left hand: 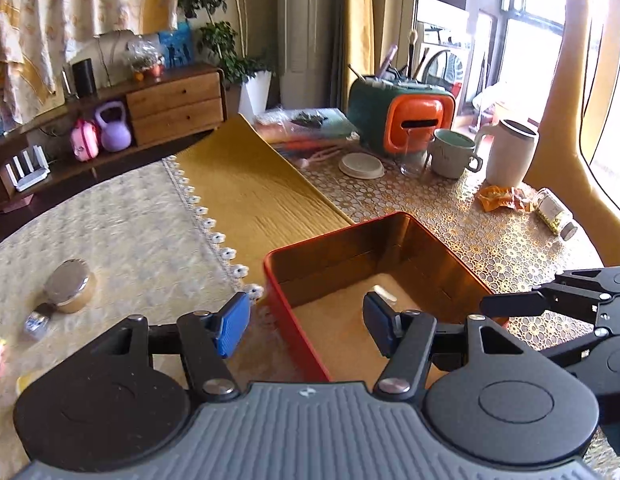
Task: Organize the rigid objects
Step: 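Open the left tool over the tin while the right tool opens, dropping both pieces, then withdraw both tools from the tin back over the table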
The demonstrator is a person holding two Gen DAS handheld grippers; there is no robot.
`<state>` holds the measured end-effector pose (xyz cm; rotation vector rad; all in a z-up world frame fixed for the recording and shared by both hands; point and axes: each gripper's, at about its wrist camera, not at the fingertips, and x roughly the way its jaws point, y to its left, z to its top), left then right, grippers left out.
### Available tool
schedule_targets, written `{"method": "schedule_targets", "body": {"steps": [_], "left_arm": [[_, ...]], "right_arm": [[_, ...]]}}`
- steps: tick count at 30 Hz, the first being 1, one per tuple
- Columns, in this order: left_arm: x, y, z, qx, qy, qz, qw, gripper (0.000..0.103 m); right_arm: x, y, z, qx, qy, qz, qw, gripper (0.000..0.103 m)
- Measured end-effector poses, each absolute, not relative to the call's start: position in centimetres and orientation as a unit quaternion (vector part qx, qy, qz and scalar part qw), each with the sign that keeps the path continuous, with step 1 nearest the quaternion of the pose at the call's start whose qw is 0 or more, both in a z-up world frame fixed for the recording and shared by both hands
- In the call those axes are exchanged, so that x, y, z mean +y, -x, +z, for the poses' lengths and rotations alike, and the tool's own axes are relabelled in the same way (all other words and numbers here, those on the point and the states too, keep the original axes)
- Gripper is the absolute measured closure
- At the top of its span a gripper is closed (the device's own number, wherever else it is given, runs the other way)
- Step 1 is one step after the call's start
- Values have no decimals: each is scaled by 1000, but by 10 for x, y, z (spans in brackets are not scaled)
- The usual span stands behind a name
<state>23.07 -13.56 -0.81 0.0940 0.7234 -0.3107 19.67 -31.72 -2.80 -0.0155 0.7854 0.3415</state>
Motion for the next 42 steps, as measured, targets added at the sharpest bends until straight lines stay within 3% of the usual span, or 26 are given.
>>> {"method": "schedule_targets", "body": {"steps": [8, 13, 17, 24, 32, 42], "left_arm": [[-99, -197, 0, 345, -23, -134, 929, 41], [-78, -178, 3, 335, -13, -123, 934, 41], [-59, -159, 5, 320, -7, -112, 941, 30], [-20, -135, -2, 322, 16, -88, 943, 30], [26, -117, -14, 316, 26, -43, 947, 18], [71, -114, -38, 333, 38, -18, 942, 16]], "right_arm": [[-304, -173, -18, 357, 20, 186, 915, 26], [-294, -162, -14, 348, 7, 198, 916, 26], [-280, -150, -10, 341, 1, 214, 915, 22], [-243, -135, -5, 325, 11, 251, 912, 15], [-205, -126, -11, 324, 25, 292, 900, 4], [-167, -123, -26, 342, 48, 324, 881, 0]]}}
